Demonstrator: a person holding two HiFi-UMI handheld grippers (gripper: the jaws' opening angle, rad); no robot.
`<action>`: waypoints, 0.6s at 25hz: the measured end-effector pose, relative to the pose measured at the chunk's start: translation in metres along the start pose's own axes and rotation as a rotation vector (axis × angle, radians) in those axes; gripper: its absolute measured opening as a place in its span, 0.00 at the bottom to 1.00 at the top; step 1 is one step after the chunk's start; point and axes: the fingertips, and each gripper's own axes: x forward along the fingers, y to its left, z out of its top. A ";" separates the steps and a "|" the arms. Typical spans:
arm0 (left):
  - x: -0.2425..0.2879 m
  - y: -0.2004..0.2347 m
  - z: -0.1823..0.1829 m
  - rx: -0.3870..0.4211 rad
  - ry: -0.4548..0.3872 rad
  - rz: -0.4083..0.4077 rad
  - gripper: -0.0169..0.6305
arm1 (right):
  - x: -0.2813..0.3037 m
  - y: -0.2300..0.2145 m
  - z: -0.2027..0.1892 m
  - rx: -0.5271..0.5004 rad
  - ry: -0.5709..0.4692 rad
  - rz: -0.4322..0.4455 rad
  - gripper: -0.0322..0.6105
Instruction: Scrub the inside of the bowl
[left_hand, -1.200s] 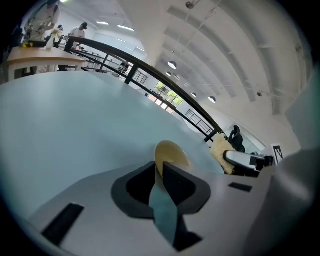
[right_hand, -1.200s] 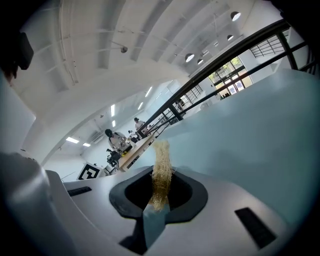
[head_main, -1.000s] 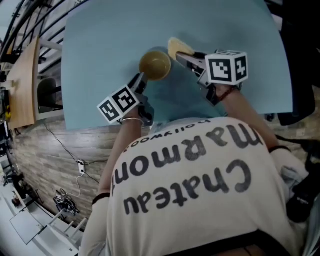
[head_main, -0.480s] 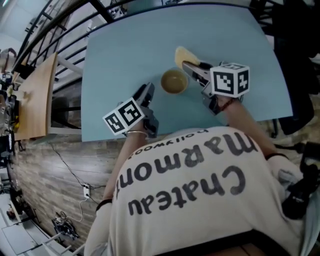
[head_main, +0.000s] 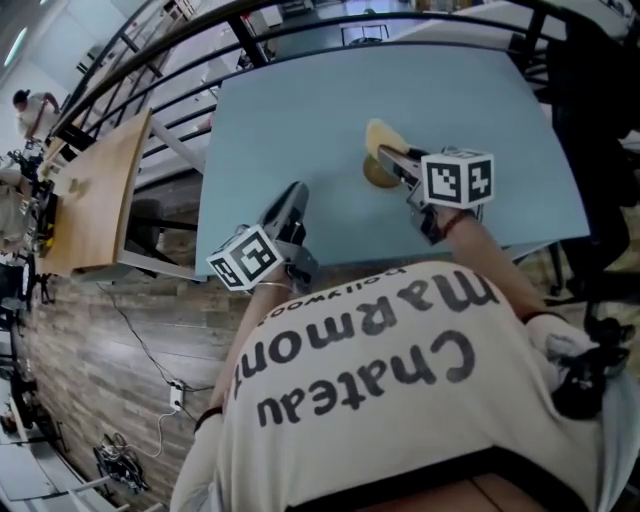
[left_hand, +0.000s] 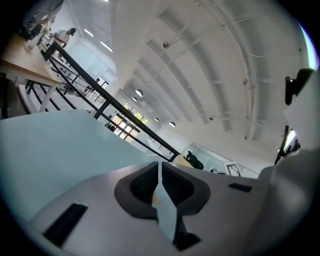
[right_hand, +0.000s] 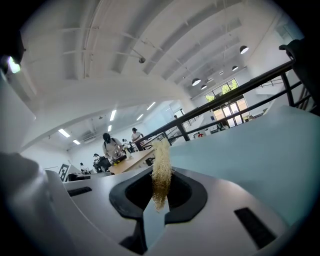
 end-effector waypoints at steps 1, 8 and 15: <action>-0.008 0.001 -0.001 0.004 -0.002 0.003 0.07 | 0.001 0.005 -0.006 0.004 0.007 -0.002 0.14; -0.058 0.016 -0.007 0.051 0.008 0.030 0.07 | 0.003 0.029 -0.039 -0.013 0.035 -0.042 0.14; -0.090 0.039 0.001 0.058 -0.014 0.055 0.07 | 0.008 0.034 -0.056 0.001 0.028 -0.089 0.14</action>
